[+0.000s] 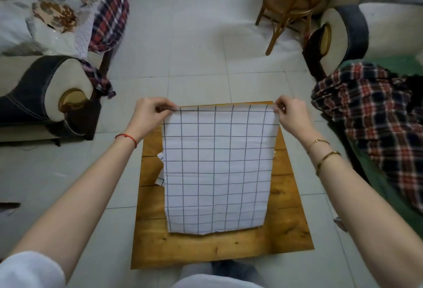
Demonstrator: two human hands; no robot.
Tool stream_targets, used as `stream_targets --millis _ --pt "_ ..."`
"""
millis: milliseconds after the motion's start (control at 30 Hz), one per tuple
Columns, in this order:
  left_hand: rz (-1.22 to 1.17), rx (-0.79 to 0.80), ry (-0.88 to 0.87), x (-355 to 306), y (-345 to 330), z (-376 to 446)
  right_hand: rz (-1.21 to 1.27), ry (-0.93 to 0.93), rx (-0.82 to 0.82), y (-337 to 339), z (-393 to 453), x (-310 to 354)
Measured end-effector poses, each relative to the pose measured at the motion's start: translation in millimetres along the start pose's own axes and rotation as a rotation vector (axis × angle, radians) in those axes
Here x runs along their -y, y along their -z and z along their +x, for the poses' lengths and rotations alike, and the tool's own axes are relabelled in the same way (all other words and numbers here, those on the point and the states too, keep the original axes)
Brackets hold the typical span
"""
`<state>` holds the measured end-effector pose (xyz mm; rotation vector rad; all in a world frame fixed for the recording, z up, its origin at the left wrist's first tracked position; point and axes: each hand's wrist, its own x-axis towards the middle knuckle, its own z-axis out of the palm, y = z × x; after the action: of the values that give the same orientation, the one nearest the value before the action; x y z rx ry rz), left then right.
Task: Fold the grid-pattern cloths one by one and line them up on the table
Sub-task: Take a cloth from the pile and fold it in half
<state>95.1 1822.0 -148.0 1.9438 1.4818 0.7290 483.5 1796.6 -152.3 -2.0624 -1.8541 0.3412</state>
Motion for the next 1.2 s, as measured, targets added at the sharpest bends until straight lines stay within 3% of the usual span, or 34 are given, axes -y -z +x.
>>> stream_targets --millis 500,1033,1200 --pt "-0.014 0.074 0.145 80.7 -55.7 48.2 0.079 -0.202 0.069 -95.5 37.2 -16.9" --pt "0.007 0.155 0.314 99.5 -90.5 -62.8 0.193 -0.163 0.136 -144.0 -49.3 -43.0" --pt "-0.036 0.110 0.331 90.6 -95.0 -78.9 0.312 -0.166 0.085 -137.3 -64.5 -45.1"
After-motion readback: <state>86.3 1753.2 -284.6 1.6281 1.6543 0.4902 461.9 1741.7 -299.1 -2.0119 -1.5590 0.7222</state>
